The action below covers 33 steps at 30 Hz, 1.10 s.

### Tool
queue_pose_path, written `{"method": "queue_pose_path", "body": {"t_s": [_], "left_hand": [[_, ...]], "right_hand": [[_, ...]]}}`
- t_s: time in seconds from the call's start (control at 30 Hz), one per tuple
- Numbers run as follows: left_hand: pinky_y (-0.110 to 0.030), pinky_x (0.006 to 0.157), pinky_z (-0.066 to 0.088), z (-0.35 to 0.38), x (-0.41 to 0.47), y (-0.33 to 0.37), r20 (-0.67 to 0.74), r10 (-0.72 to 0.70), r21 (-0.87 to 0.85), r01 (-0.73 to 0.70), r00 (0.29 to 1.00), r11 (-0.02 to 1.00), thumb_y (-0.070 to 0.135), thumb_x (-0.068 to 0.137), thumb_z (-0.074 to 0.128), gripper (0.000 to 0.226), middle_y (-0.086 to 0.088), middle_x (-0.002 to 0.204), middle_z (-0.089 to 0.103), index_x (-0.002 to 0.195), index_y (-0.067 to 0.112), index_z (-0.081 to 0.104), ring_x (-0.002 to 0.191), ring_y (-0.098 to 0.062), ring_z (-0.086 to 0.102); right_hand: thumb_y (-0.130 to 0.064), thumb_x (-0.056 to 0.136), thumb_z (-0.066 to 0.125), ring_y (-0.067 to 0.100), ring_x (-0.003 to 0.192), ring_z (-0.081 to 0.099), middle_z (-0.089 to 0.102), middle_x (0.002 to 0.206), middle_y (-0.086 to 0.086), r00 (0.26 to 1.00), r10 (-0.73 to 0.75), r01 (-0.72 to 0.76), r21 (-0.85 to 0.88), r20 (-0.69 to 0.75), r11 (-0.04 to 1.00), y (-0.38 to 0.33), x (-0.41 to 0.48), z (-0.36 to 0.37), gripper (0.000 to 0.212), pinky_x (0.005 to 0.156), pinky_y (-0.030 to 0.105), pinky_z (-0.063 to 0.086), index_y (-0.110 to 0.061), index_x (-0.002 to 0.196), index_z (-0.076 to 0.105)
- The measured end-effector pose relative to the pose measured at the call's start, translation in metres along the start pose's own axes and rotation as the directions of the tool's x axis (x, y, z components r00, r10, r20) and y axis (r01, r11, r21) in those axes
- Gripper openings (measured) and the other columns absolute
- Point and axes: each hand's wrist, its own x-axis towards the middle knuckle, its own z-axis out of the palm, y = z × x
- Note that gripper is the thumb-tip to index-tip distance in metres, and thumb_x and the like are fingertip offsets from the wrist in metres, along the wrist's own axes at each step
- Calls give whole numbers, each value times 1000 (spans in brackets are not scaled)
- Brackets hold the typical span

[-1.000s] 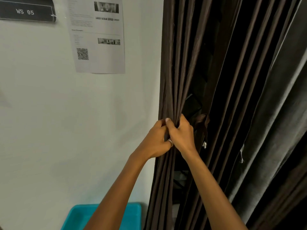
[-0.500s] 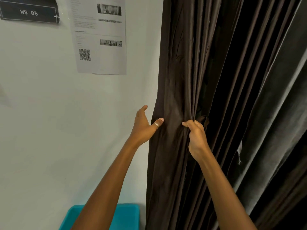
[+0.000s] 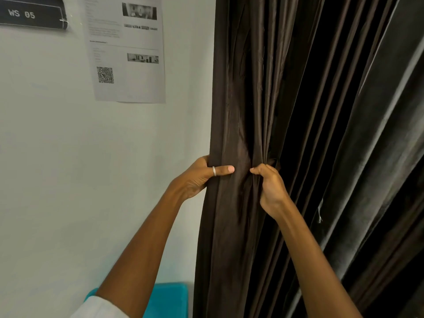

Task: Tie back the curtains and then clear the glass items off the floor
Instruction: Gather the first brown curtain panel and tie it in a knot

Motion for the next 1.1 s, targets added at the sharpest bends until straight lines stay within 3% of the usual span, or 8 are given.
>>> {"method": "queue_pose_path", "body": {"t_s": [0.13, 0.3, 0.43, 0.53, 0.63, 0.83, 0.93, 1.1], "left_hand": [[-37, 97, 56, 1, 1, 2, -134, 51, 197, -23, 990, 980, 35, 77, 83, 62, -2, 121, 67, 130, 13, 58, 107, -23, 66], [-28, 90, 56, 15, 0, 0, -210, 196, 322, -121, 958, 939, 36, 89, 74, 44, 3, 109, 71, 127, 16, 64, 101, -17, 69], [-30, 97, 53, 28, -9, 0, -178, 216, 381, -135, 960, 915, 42, 103, 48, 37, 1, 120, 69, 130, 19, 61, 113, -20, 66], [-36, 112, 39, 34, -20, 8, -161, 129, 340, -68, 979, 938, 56, 103, 27, 60, -3, 145, 55, 146, 21, 47, 135, -23, 51], [-38, 116, 32, 32, -26, 12, -94, 99, 311, -65, 991, 948, 65, 97, 19, 72, -2, 154, 44, 152, 22, 39, 142, -23, 41], [-29, 88, 58, 13, -19, 4, -115, 198, 503, -115, 973, 856, 66, 89, 57, 53, 5, 104, 71, 115, 21, 64, 98, -14, 69], [-26, 95, 54, 8, -21, 7, -126, 234, 478, -148, 964, 866, 43, 100, 55, 38, 7, 112, 70, 129, 20, 63, 105, -11, 67], [-19, 90, 48, 4, -25, 15, -59, 156, 469, -111, 986, 876, 40, 103, 50, 33, 10, 109, 67, 125, 20, 62, 103, -8, 64]], "right_hand": [[-14, 101, 51, 14, 101, 71, 74, 109, 1, 983, -166, 132, -329, -77, 935, 2, 1, -4, 25, 89, 30, 55, -12, 120, 66], [-15, 103, 51, 20, 59, 64, 64, 76, 7, 751, -660, 275, -906, -6, 322, 32, -12, 14, 12, 51, 41, 55, -8, 112, 54], [-4, 95, 62, 27, 109, 69, 62, 134, 21, 741, -660, 293, -944, 122, 155, 58, -19, 35, 69, 79, 38, 63, 1, 155, 29], [-8, 94, 67, 30, 151, 33, 20, 167, 20, 812, -566, 257, -959, 146, 121, 65, -20, 47, 94, 108, 43, 51, -4, 161, 2], [-14, 97, 62, 33, 158, 3, -9, 169, 18, 854, -495, 258, -956, 160, 136, 70, -18, 52, 96, 122, 48, 33, -6, 161, -8], [-18, 95, 53, 14, 157, -10, -19, 170, 4, 842, -447, 475, -808, 302, 350, 74, -16, 47, 86, 127, 33, 16, -17, 163, -1], [-7, 97, 48, -11, 145, 16, 11, 170, -3, 856, -477, 479, -648, 197, 593, 62, -18, 37, 60, 106, -3, 22, -22, 154, 38], [-1, 99, 53, 6, 127, 57, 61, 138, -1, 943, -328, 328, -313, 53, 891, 31, 5, 12, 40, 105, 30, 50, -19, 134, 54]]}}
